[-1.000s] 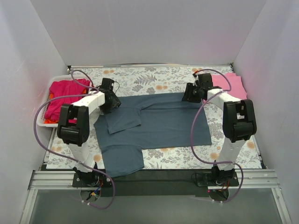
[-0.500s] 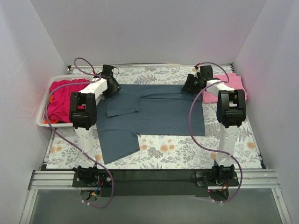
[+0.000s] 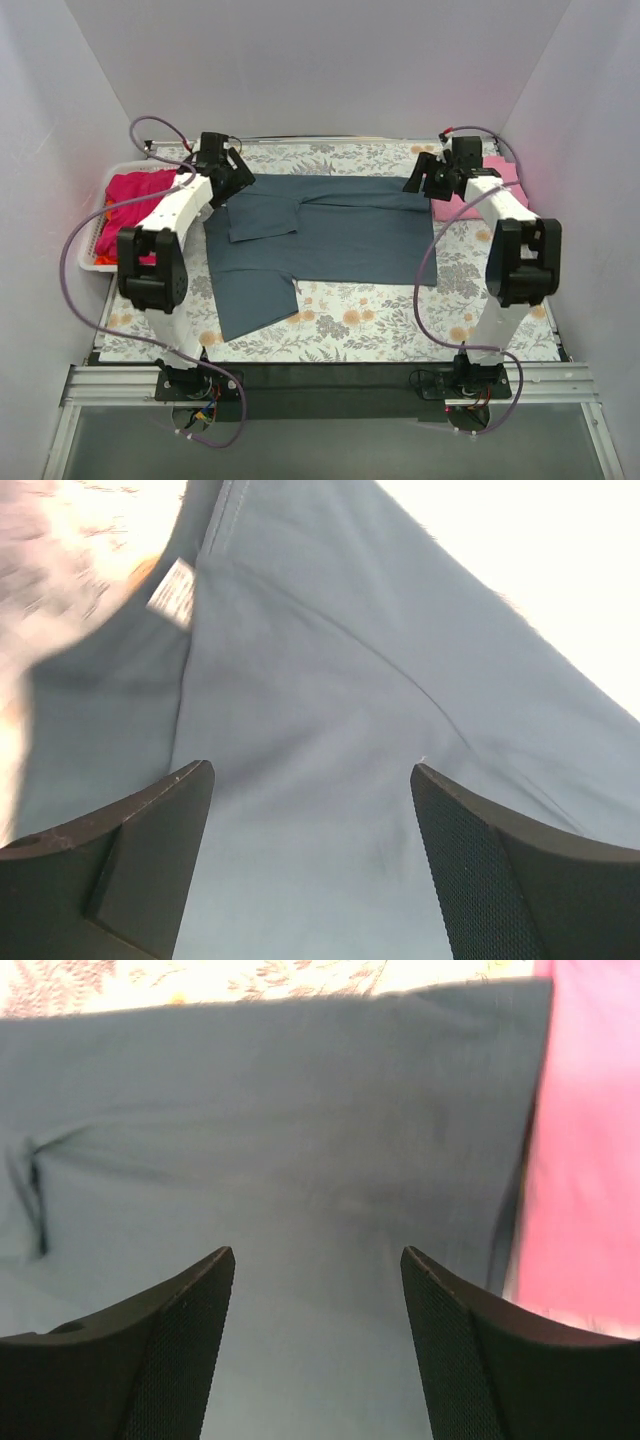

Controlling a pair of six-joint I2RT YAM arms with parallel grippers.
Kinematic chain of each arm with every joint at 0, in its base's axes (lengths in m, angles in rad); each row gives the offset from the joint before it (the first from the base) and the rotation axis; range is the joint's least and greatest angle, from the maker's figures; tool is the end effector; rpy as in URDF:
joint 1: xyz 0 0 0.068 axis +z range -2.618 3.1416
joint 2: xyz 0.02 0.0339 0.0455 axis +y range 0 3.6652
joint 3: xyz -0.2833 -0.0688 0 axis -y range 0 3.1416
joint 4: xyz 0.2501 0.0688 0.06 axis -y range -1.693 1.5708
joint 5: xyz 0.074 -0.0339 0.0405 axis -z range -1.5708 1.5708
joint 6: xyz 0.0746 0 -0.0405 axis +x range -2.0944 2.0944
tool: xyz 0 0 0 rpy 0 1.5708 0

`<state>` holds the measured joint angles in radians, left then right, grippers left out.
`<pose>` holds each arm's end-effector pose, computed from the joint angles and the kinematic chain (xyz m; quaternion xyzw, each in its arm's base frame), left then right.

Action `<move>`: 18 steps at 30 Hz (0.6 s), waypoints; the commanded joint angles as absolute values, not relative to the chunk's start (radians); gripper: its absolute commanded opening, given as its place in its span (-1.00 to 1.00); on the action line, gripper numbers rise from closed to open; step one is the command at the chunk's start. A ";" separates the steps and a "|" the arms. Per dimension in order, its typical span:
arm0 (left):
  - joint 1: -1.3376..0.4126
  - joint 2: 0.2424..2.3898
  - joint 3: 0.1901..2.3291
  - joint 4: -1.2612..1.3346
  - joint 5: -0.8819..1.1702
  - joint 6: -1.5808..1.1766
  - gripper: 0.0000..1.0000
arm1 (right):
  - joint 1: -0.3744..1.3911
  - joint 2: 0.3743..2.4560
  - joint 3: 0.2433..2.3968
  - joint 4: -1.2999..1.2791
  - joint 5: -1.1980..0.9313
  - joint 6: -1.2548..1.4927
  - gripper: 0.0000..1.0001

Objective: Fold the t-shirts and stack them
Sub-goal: Fold the tshirt

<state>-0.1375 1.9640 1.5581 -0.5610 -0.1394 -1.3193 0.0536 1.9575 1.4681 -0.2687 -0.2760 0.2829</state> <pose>0.4630 -0.0536 0.2098 -0.5478 0.7794 -0.1479 0.2656 0.4799 0.0461 0.2110 0.0501 0.9101 0.1901 0.3648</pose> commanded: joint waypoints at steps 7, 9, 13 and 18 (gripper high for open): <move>-0.167 1.336 1.116 -0.775 -0.189 -1.376 0.48 | 0.069 1.465 1.068 -0.478 -0.107 0.284 0.24; -0.169 1.245 1.028 -0.790 -0.172 -1.400 0.47 | 0.067 1.410 0.973 -0.497 -0.083 0.279 0.19; -0.173 1.157 0.865 -0.784 -0.126 -1.434 0.40 | 0.071 1.277 0.833 -0.503 -0.067 0.279 0.08; -0.179 1.160 0.766 -0.769 -0.043 -1.462 0.19 | 0.097 1.258 0.747 -0.457 -0.150 0.278 -0.06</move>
